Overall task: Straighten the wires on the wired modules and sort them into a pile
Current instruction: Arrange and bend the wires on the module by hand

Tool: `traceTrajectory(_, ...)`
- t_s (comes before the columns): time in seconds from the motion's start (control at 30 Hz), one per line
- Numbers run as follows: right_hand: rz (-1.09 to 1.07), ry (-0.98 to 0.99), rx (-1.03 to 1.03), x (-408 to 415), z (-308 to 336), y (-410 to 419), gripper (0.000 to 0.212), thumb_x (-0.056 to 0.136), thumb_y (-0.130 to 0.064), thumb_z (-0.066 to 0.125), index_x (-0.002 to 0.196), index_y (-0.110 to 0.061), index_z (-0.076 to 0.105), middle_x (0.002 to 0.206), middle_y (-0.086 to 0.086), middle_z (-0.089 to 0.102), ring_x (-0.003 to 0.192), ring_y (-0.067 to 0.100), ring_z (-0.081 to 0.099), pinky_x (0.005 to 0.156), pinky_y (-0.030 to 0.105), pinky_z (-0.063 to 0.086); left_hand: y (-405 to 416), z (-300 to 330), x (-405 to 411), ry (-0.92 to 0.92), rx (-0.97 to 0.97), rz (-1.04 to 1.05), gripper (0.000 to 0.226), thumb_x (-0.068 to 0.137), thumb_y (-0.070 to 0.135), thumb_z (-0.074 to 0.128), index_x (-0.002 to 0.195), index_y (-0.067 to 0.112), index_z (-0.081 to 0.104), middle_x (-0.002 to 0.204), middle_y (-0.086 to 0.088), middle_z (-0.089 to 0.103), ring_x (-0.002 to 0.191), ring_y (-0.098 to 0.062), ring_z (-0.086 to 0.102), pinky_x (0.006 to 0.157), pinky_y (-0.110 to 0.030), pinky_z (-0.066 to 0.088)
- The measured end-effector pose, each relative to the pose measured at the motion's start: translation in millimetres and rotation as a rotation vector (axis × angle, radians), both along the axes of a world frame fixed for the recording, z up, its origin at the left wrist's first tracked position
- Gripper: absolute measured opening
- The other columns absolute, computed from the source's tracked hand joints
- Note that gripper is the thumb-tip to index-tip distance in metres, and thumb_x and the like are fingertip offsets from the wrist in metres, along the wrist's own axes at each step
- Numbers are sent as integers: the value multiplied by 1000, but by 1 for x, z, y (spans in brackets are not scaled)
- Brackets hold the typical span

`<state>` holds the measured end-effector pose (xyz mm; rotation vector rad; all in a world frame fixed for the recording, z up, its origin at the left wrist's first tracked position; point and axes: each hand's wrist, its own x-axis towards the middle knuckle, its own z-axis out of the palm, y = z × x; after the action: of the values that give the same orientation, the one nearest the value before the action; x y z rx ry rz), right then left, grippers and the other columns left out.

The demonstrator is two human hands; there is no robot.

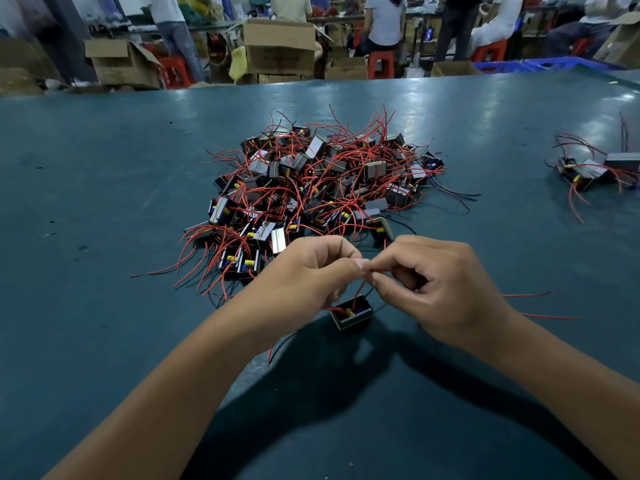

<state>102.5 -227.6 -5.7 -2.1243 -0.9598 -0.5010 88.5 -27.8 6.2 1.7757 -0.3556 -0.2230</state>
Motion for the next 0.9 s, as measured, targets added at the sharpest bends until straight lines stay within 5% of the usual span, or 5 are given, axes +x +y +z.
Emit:
traceTrajectory(0.17, -15, 45, 18, 1, -1, 0, 4, 87, -16, 70, 83, -15, 71, 63, -11, 48, 55, 5, 42, 56, 11, 29, 7, 5, 0, -90, 94, -43, 13, 100, 17, 60, 87, 16, 62, 64, 9, 50, 59, -9, 43, 55, -18, 38)
traceTrajectory(0.33, 2, 77, 5, 1, -1, 0, 6, 89, -18, 69, 84, -15, 70, 65, -8, 51, 57, 9, 44, 55, 15, 32, 4, 7, -3, -364, 391, -8, 8, 100, 20, 57, 92, 21, 57, 73, 19, 52, 61, -2, 44, 57, -12, 34)
traceTrajectory(0.5, -4, 80, 7, 2, -1, 0, 9, 89, -20, 66, 84, -14, 70, 70, -2, 58, 61, 14, 51, 56, 20, 37, 0, 9, -4, -691, 615, 22, 9, 97, 22, 50, 93, 16, 57, 88, 13, 46, 74, -8, 44, 65, -27, 40)
traceTrajectory(0.8, 17, 143, 64, 3, -4, 1, 6, 88, -18, 68, 83, -16, 71, 71, -7, 60, 62, 12, 53, 58, 14, 36, -5, 4, -4, -759, 690, 102, 18, 91, 30, 39, 89, 16, 51, 87, 8, 43, 72, -9, 35, 61, -30, 37)
traceTrajectory(0.9, 23, 174, 90, 4, -5, 1, 6, 87, -17, 69, 81, -16, 71, 69, -9, 58, 59, 9, 50, 58, 12, 34, -5, 4, -2, -760, 684, 97, 18, 91, 29, 40, 88, 15, 51, 86, 10, 41, 73, -8, 34, 63, -21, 32)
